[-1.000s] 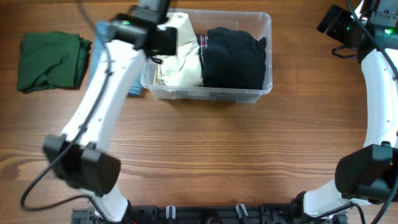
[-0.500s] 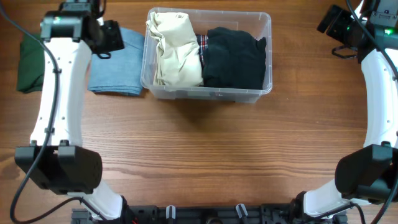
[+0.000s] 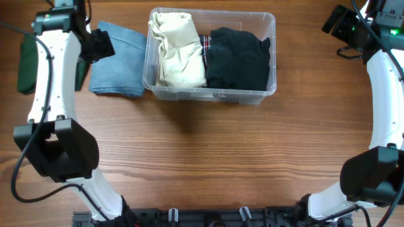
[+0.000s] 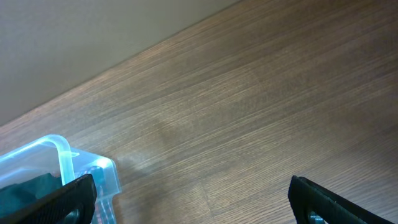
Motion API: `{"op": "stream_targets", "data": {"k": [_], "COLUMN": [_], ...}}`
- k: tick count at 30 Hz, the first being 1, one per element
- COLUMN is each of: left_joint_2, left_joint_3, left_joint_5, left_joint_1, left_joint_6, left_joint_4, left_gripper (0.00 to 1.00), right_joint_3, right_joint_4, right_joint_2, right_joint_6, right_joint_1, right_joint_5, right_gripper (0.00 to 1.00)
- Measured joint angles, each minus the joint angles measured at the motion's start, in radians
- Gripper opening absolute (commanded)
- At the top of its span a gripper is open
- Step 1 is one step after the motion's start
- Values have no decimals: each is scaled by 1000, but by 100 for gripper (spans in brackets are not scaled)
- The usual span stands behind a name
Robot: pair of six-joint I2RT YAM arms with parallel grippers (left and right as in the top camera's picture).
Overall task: Pack container
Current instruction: 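Raise the left gripper and move it left toward the dark-green garment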
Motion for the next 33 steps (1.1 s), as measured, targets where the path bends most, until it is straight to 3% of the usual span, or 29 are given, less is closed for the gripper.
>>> {"op": "stream_targets", "data": {"k": [2, 10, 21, 33], "left_joint_2": [0, 17, 230, 247], "left_joint_3": [0, 0, 0, -1], "left_joint_5": [10, 86, -96, -173], "left_joint_1": [28, 148, 89, 81], "left_joint_6": [0, 5, 20, 22], "left_joint_4": [1, 4, 53, 153], "left_gripper": [81, 79, 85, 86], "right_joint_3": [0, 0, 0, 0], "right_joint_4": [0, 0, 0, 0], "right_joint_2": [0, 0, 0, 0], "right_joint_6": [0, 0, 0, 0], "right_joint_1": [0, 0, 0, 0], "right_joint_5": [0, 0, 0, 0], "right_gripper": [100, 100, 100, 100]}}
